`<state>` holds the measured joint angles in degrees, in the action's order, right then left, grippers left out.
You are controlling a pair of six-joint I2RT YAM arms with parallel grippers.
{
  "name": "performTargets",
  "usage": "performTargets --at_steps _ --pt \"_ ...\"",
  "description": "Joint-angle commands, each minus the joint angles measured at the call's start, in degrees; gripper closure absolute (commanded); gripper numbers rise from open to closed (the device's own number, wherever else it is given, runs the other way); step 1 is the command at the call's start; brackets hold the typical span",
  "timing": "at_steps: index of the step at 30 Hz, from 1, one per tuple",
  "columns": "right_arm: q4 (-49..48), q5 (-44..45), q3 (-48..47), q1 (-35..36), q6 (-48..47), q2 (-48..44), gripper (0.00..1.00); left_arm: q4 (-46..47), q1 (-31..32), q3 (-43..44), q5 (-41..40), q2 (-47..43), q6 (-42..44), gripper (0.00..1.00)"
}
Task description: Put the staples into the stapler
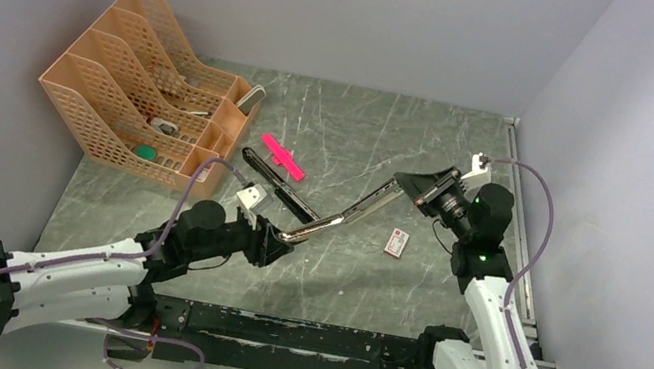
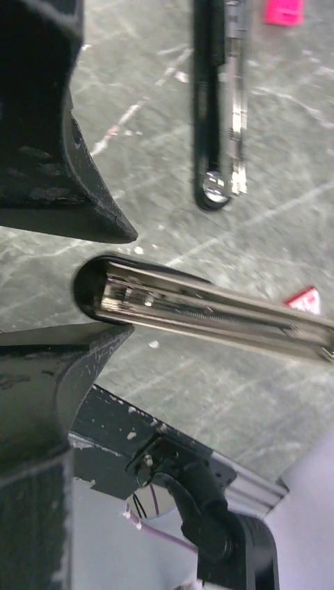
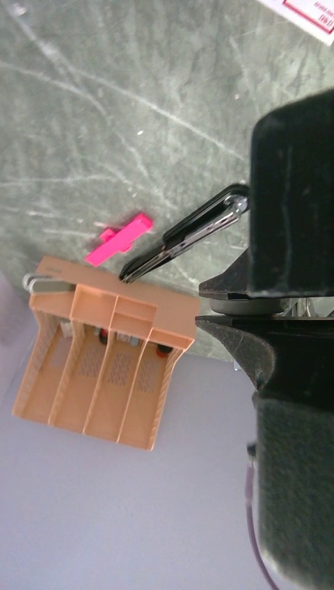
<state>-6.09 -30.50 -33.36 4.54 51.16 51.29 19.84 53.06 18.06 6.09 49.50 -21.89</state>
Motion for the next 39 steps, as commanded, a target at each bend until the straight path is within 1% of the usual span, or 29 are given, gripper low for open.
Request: performTargets --at_steps 1,9,12,14,15,18,20,23,25,26,31,35,37,38,39 --pt "-5.8 -1.2 -5.4 -0.8 4.1 -3.2 1.0 -3.4 -0.5 -1.0 -5.6 0.7 -4.4 0.48" --pt "-2.2 0.1 -7.5 -0.8 2.4 -4.5 1.0 -4.9 -0.5 -1.6 -5.5 -2.0 -4.6 0.34" --pt "-2.8 -0.4 -7.1 -0.7 2.8 -4.4 1.0 -6.7 -0.5 1.1 -4.7 -3.0 -2.4 0.32" --pt "-2.9 -0.8 -7.1 -0.7 2.5 -4.1 1.0 -7.9 -0.5 4.4 -3.4 -2.5 0.2 0.31" --pt "-2.6 -0.9 -7.0 -0.8 2.2 -4.0 1.0 -8.8 -0.5 6.3 -2.6 -2.0 3.0 0.31" --pt "-1.8 -1.9 -7.1 -0.7 1.6 -3.4 1.0 -10.8 -0.4 12.1 -0.1 0.4 7.6 0.22" --pt "-2.0 -3.0 -6.7 -0.7 1.8 -2.9 1.0 -11.6 -0.4 15.9 0.9 2.7 10.2 0.19" --pt "-3.8 -5.3 -6.0 -0.7 2.9 -2.3 1.0 -11.8 -0.2 19.9 3.6 7.4 13.7 0.13" --pt "-5.1 -6.4 -5.4 -0.7 4.3 -2.2 1.0 -11.3 0.1 21.5 5.7 10.4 15.5 0.07" --pt "-5.6 -6.6 -5.1 -0.7 4.8 -2.2 1.0 -10.9 0.3 22.0 6.4 11.7 15.9 0.07" --pt "-8.4 -8.7 -3.8 -0.7 7.2 -1.6 1.0 -7.8 1.1 22.7 9.3 16.8 17.0 0.07" --pt "-11.2 -9.8 -2.3 -0.7 9.4 -1.4 1.0 -7.1 1.7 24.4 9.3 20.1 17.5 0.08" --pt "-11.6 -10.1 -2.0 -0.7 9.8 -1.4 1.0 -7.0 1.8 25.0 9.0 21.5 17.8 0.14" --pt "-11.7 -10.0 -1.9 -0.7 9.8 -1.4 1.0 -7.2 1.8 25.5 8.9 22.2 17.9 0.19" --pt "-11.5 -10.0 -1.8 -0.7 9.8 -1.5 1.0 -7.7 1.9 26.0 8.6 22.9 17.9 0.27"
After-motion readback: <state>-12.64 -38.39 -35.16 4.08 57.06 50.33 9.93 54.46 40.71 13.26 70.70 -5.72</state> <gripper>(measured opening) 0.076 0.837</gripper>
